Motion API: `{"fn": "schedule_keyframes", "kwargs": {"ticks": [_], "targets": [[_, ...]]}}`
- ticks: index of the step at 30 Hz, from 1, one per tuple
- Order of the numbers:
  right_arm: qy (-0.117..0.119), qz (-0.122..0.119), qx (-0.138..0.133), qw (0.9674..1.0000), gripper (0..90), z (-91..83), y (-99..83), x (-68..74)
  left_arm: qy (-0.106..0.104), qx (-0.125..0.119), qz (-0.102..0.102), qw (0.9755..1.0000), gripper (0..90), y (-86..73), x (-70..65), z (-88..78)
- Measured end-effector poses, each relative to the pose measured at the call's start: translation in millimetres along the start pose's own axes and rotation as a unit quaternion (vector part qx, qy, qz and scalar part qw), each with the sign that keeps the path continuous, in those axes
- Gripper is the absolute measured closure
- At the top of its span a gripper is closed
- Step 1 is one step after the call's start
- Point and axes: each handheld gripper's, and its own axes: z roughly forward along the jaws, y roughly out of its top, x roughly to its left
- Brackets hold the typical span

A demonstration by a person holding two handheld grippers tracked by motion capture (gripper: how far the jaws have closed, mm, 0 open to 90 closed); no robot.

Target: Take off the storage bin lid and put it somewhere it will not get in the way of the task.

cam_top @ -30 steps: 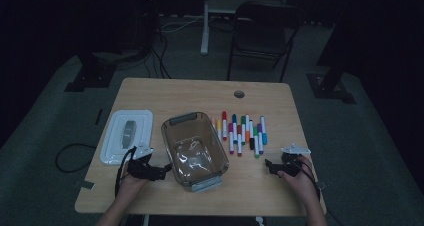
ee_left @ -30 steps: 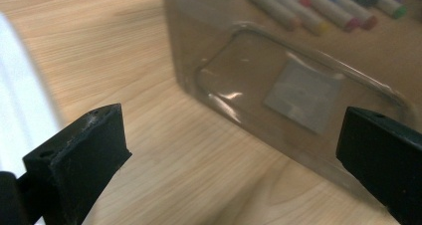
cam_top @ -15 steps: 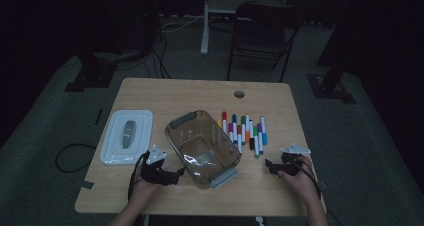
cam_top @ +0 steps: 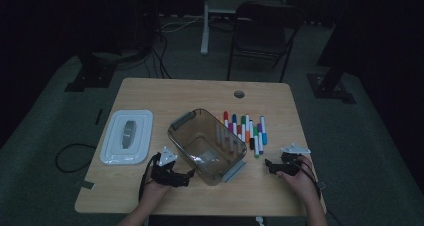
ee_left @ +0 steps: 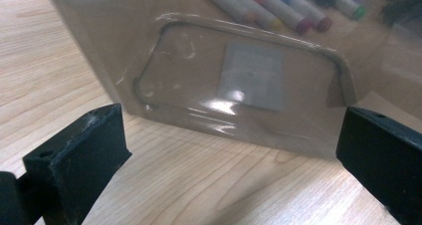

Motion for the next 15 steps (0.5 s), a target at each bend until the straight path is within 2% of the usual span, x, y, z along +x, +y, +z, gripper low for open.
{"fn": "schedule_keyframes", "kwargs": {"ticks": [9,13,15], "targets": [[0.000,0.000,0.000,1.0000,12.8,0.0,0.1,-0.1,0.002,-0.003,-0.014,0.9999,0.3,0.3,-5.7,4.0],[0.000,-0.001,0.000,1.0000,12.8,0.3,0.2,-0.3,0.005,-0.005,-0.009,0.9999,0.3,2.2,-8.8,6.5],[0.000,0.000,0.000,1.0000,12.8,0.5,0.4,-0.4,-0.002,-0.006,-0.005,1.0000,0.3,2.9,-9.5,7.7]]}}
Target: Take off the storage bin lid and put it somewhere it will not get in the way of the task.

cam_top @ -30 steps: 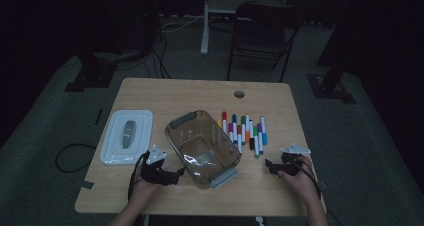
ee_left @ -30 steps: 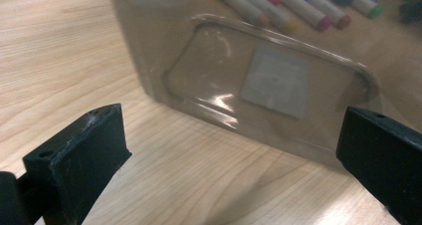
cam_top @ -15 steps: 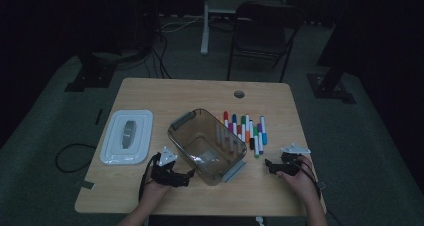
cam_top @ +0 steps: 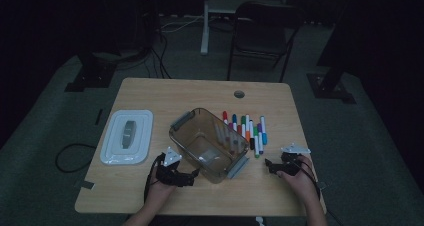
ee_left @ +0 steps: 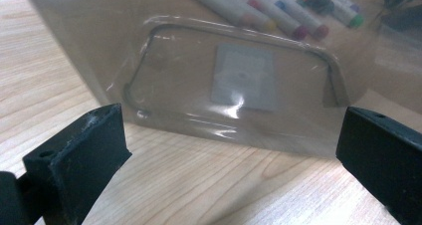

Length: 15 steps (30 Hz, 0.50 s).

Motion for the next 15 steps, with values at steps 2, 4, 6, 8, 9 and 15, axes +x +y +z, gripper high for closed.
{"fn": "schedule_keyframes", "kwargs": {"ticks": [2,4,6,8,9,15], "targets": [[0.000,0.000,0.000,1.0000,12.8,0.0,0.1,-0.1,0.003,-0.001,0.013,0.9999,0.3,-0.7,1.3,-0.4],[0.000,0.000,0.000,1.0000,12.9,0.0,0.2,-0.3,0.000,0.003,0.027,0.9996,0.3,-1.5,5.5,-1.1],[-0.003,0.002,0.000,1.0000,13.5,0.1,0.3,-1.2,-0.008,0.012,0.041,0.9991,0.3,-2.5,11.2,-2.1],[-0.008,0.009,-0.002,0.9999,16.4,0.2,0.5,-2.3,-0.027,0.021,0.049,0.9982,0.3,-3.9,17.3,-2.8],[-0.019,0.021,-0.007,0.9996,22.5,-0.6,0.6,-3.5,-0.032,0.026,0.056,0.9976,0.3,-5.0,20.1,-3.1],[-0.032,0.036,-0.023,0.9986,23.4,-4.8,5.6,-10.3,-0.057,0.056,0.090,0.9927,0.3,-15.8,38.5,-2.9]]}}
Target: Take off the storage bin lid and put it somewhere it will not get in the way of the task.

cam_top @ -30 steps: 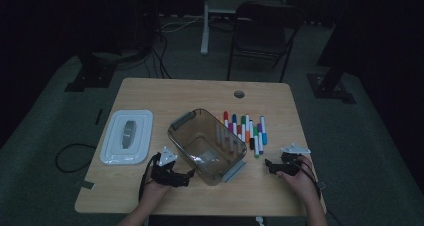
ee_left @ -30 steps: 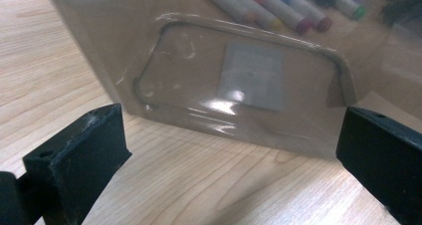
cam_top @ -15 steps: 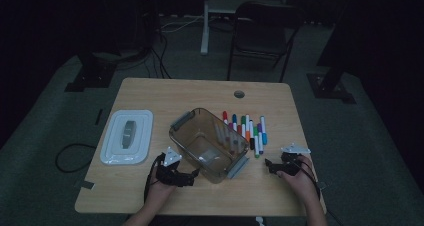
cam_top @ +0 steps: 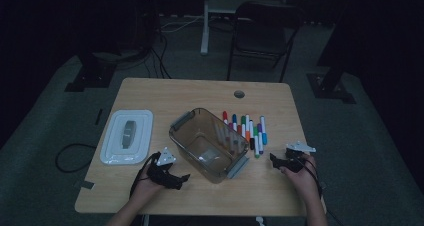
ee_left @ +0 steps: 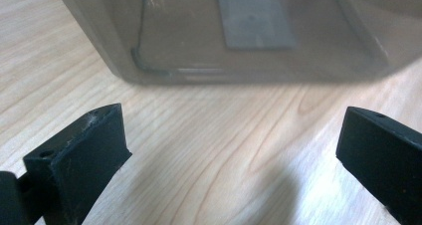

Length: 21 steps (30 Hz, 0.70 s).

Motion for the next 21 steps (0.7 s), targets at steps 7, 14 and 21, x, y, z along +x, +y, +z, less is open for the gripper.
{"fn": "schedule_keyframes", "kwargs": {"ticks": [7,14,21], "targets": [[-0.002,0.011,-0.015,0.9998,30.8,-1.6,22.2,-3.5,-0.011,0.019,0.016,0.9996,0.3,-8.9,11.2,-0.8],[0.003,0.020,-0.029,0.9994,39.6,9.4,57.2,1.3,0.009,0.048,0.032,0.9983,0.4,-11.7,14.1,-0.3],[-0.006,0.022,-0.002,0.9997,53.7,37.0,81.7,0.7,0.020,0.050,0.032,0.9981,0.4,-11.7,12.0,0.2]]}}
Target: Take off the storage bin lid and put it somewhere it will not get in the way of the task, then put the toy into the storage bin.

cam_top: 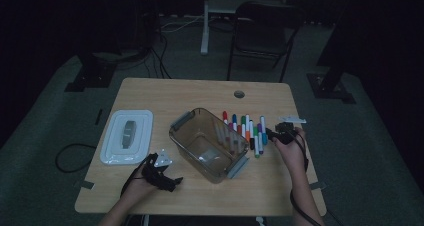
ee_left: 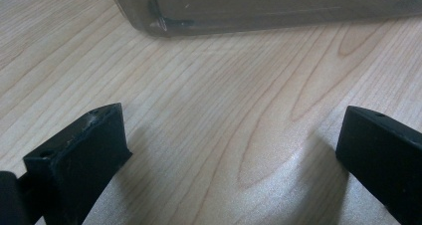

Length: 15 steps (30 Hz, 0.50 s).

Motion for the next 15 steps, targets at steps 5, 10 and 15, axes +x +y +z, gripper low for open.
{"fn": "schedule_keyframes", "kwargs": {"ticks": [5,10,15], "targets": [[0.011,0.025,0.022,0.9994,56.7,18.9,7.4,0.5,0.006,0.000,-0.007,1.0000,0.4,0.5,-1.6,0.5],[-0.001,0.028,0.039,0.9988,63.4,34.6,6.7,-0.2,0.007,-0.001,-0.008,0.9999,0.4,0.7,-1.8,0.8],[-0.016,0.028,0.058,0.9978,69.3,46.5,6.0,-2.6,0.007,-0.001,-0.008,0.9999,0.4,0.7,-1.8,0.8]]}}
